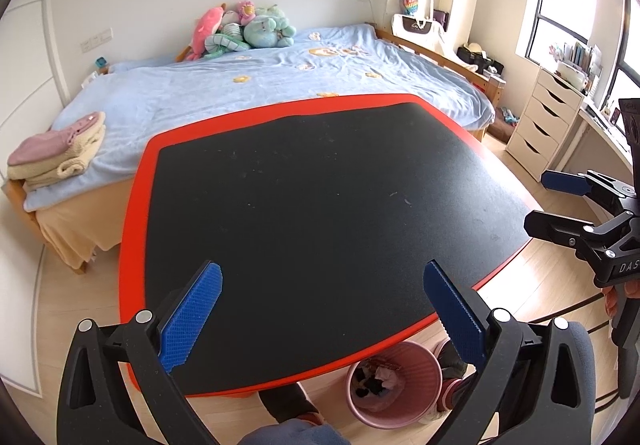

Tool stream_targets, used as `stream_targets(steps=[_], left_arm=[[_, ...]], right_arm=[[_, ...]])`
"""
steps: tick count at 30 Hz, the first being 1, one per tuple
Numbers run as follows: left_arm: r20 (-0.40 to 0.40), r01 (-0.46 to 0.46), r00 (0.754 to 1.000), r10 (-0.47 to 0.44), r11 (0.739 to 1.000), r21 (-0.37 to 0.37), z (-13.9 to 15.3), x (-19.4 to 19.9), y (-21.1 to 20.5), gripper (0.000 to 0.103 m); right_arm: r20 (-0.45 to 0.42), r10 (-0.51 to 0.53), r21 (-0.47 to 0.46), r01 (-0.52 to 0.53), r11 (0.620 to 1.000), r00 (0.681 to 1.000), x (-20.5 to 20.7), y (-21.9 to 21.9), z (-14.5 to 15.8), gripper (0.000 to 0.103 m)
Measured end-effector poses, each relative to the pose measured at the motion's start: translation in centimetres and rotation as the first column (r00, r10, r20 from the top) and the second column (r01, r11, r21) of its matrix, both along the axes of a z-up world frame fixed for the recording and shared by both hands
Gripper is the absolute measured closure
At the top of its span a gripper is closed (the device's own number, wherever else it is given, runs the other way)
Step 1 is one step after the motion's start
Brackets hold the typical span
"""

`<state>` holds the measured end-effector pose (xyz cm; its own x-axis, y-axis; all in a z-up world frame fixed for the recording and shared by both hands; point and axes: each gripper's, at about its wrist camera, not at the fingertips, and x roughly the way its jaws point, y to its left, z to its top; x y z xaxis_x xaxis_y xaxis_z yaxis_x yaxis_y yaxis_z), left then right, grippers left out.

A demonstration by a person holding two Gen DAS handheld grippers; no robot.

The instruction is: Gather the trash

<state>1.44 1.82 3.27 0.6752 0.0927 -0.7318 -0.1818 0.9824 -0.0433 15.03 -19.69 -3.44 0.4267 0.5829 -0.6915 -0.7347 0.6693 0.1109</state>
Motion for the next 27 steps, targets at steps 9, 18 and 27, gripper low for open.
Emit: stream_targets(steps=[9, 18, 27], left_arm=[[0.002, -0.001, 1.000, 0.001, 1.000, 0.001, 0.09, 0.09, 0.18, 0.006], [0.002, 0.001, 1.000, -0.001, 1.000, 0.001, 0.12, 0.05, 0.12, 0.006], [0.002, 0.001, 1.000, -0.001, 1.000, -0.001, 0.14, 0.01, 0.12, 0.006]], right_arm=[[0.003, 0.000, 0.000, 0.000, 1.000, 1.000, -0.05, 0.08, -0.09, 0.003], [0.000, 0.000, -0.001, 0.000, 1.000, 1.000, -0.05, 0.04, -0.15, 0.003], [0.000, 0.000, -0.001, 0.000, 1.000, 1.000, -0.08, -0.02, -0.21, 0.003]])
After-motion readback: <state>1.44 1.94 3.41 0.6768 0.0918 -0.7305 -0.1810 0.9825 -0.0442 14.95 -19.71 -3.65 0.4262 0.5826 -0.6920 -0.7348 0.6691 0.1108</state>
